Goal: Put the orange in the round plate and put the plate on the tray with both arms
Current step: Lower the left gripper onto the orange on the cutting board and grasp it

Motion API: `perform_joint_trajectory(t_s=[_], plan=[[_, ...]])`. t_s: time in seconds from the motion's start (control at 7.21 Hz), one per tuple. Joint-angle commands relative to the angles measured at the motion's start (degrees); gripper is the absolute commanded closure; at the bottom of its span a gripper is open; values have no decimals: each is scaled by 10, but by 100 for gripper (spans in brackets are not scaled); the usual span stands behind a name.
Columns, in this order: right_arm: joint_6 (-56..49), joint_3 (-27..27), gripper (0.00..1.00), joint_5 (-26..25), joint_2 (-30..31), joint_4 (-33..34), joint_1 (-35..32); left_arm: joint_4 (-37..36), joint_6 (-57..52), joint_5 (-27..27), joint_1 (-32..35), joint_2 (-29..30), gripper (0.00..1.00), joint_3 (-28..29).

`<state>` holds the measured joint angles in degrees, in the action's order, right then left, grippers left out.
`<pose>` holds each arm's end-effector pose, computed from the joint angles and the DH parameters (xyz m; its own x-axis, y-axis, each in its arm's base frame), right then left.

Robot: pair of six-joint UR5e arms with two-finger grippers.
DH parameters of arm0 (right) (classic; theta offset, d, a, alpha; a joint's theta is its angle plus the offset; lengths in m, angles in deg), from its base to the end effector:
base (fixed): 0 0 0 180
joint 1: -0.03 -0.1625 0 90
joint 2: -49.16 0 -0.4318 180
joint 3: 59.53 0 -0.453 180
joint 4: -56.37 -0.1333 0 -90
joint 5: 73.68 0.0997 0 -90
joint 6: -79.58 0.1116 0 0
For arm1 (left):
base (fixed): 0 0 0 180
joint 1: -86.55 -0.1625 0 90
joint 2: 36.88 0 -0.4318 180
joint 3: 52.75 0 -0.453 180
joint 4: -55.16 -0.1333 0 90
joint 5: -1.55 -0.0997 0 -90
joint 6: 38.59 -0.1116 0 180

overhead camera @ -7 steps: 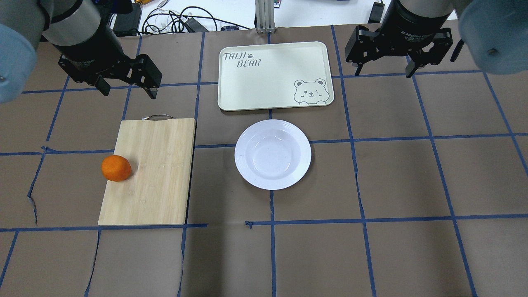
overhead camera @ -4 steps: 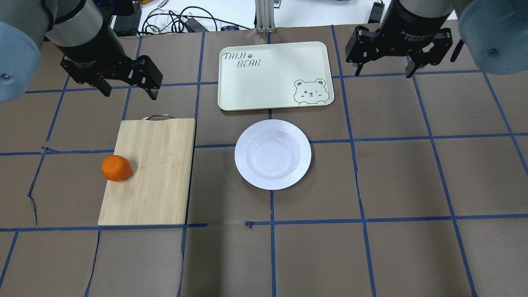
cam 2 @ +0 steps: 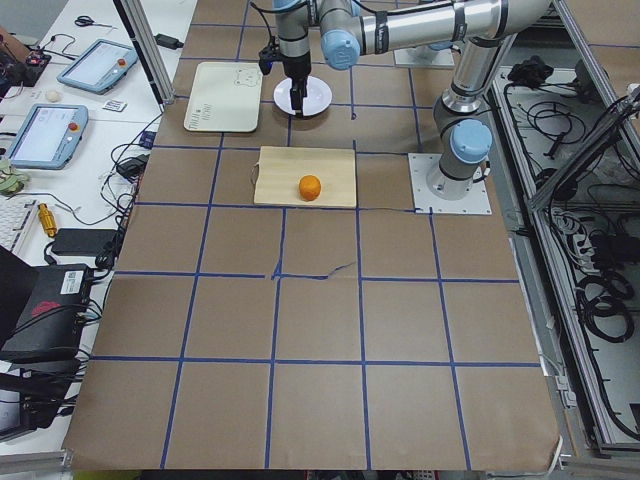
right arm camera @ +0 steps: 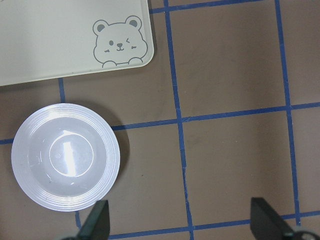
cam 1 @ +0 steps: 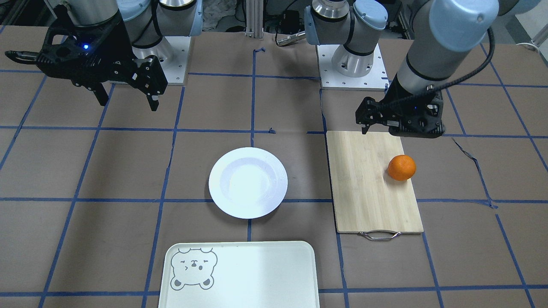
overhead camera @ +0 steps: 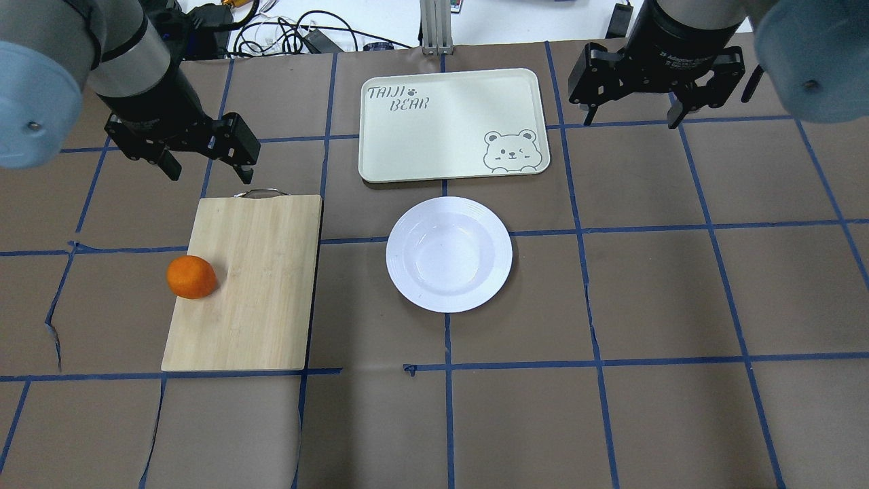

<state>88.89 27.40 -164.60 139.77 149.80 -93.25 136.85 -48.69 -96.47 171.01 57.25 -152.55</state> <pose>0.1633 -0.5518 0.5250 -0.9944 0.1058 -0.0043 0.1055 0.9866 -0.1247 -0.0632 -0.5679 0.3644 -0.9885 0.0930 -0.1195 0.0785 0.9896 0.1208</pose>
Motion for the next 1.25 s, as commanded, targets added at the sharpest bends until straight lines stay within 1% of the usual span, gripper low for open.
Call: perform_joint_trajectory(t_s=[0.0, 0.14, 0.28, 0.55, 0.83, 1.11], plan=[[0, 0, 0, 0, 0, 0, -2, -71, -45, -39, -49, 25, 0, -79], [0, 0, 0, 0, 0, 0, -1, -96, -80, -39, -78, 41, 3, -94], [0, 0, 0, 0, 0, 0, -1, -102, -110, -41, -86, 65, 1, -101], [0, 0, 0, 0, 0, 0, -1, -104, -129, -60, -92, 95, 0, -101], [0, 0, 0, 0, 0, 0, -2, -130, -147, -60, -106, 124, 0, -101], [0, 0, 0, 0, 0, 0, -2, -130, -148, -56, -112, 143, 1, -102]])
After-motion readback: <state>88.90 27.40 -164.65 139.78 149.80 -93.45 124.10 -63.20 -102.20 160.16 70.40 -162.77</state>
